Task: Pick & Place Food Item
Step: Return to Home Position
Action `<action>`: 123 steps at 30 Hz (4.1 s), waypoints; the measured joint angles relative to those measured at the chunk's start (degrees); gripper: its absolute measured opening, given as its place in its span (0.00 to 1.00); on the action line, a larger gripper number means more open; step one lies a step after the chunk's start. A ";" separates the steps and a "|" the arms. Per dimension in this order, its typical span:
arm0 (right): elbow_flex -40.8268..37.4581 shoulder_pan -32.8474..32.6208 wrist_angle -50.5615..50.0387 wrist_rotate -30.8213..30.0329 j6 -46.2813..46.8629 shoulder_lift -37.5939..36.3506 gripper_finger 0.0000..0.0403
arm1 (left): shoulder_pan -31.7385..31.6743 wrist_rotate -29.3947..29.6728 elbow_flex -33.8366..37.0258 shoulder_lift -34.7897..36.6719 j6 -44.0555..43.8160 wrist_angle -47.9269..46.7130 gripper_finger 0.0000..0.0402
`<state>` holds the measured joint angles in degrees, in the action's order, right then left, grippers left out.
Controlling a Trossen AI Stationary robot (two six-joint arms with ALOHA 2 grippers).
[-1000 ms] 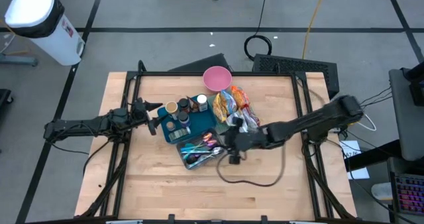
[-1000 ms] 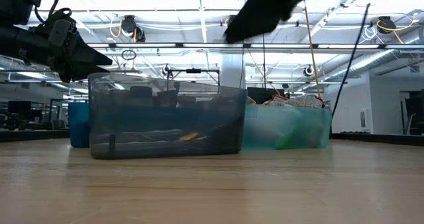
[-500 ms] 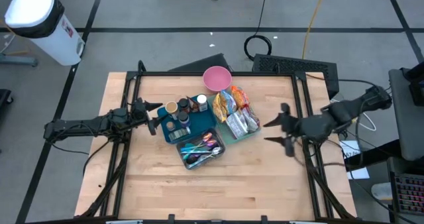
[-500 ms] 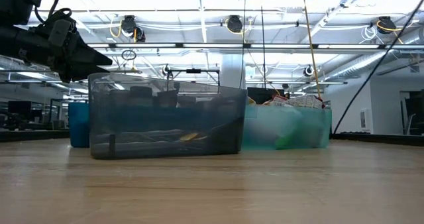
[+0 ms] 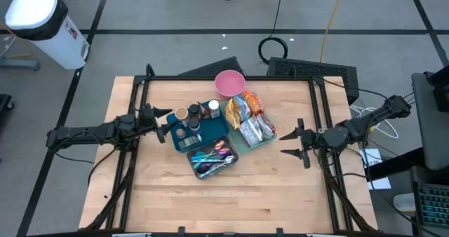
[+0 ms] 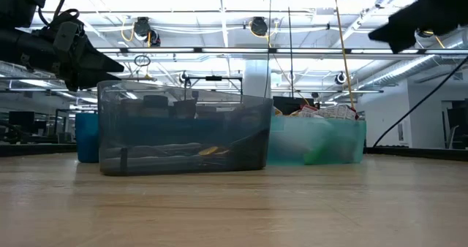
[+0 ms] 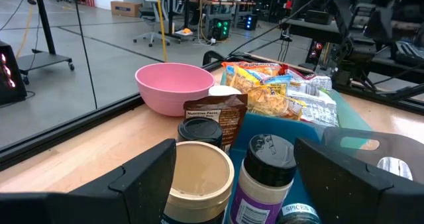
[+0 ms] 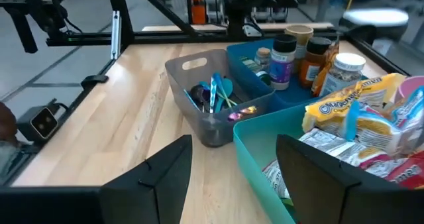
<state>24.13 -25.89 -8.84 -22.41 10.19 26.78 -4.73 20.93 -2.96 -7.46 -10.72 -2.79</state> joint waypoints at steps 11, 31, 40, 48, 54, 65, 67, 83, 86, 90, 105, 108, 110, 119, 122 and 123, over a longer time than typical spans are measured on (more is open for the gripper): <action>-13.24 0.02 15.95 0.07 -6.03 -11.30 0.52 | 0.00 0.00 0.00 0.00 0.02 0.00 0.77; -23.07 0.04 18.97 2.23 -9.20 -26.63 0.53 | -0.02 0.00 0.00 -0.02 0.02 0.00 0.77; -23.18 0.02 20.41 14.54 -13.79 -26.61 0.53 | -0.01 0.00 0.00 -0.02 0.01 0.00 0.77; -23.24 0.03 20.61 14.99 -17.10 -26.46 0.53 | -0.01 0.00 0.00 0.00 0.01 0.00 0.77; -23.27 0.02 20.61 14.99 -17.00 -26.44 0.54 | 0.00 0.00 0.00 0.00 0.02 0.00 0.77; -23.27 0.02 20.61 14.99 -16.94 -26.44 0.54 | 0.00 0.00 0.00 0.00 0.02 0.00 0.77; -23.27 0.02 20.61 14.99 -16.94 -26.44 0.54 | -0.01 0.00 0.00 0.00 0.02 0.00 0.77; -23.29 0.04 20.61 14.99 -16.92 -26.44 0.53 | 0.00 0.00 0.00 -0.01 0.02 0.00 0.77; -23.29 0.02 20.61 14.99 -16.92 -26.44 0.53 | -0.02 0.00 0.00 -0.02 0.00 0.00 0.77; -23.29 0.02 20.61 14.99 -16.92 -26.44 0.52 | -0.01 0.00 0.00 0.00 0.02 0.00 0.77; -23.29 0.02 20.61 14.99 -16.92 -26.44 0.52 | -0.02 0.00 0.00 -0.01 0.02 0.00 0.77; -23.33 0.02 20.61 14.99 -16.91 -26.41 0.53 | 0.00 0.00 0.00 0.00 0.02 0.00 0.77; -23.33 0.03 20.61 14.99 -16.91 -26.43 0.53 | -0.02 0.00 0.00 -0.02 0.02 0.00 0.77; -23.33 0.03 20.61 14.99 -16.91 -26.41 0.52 | -0.01 0.00 0.00 0.00 0.01 0.00 0.77; -23.33 0.02 20.61 14.99 -16.92 -26.41 0.53 | -0.01 0.00 0.00 -0.01 0.02 0.00 0.77; -23.33 0.02 20.61 14.99 -16.92 -26.44 0.53 | -0.01 0.00 0.00 -0.01 0.02 0.00 0.77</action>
<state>0.80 -25.87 11.77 -7.42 -6.72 0.34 -4.74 20.93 -2.96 -7.48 -10.71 -2.79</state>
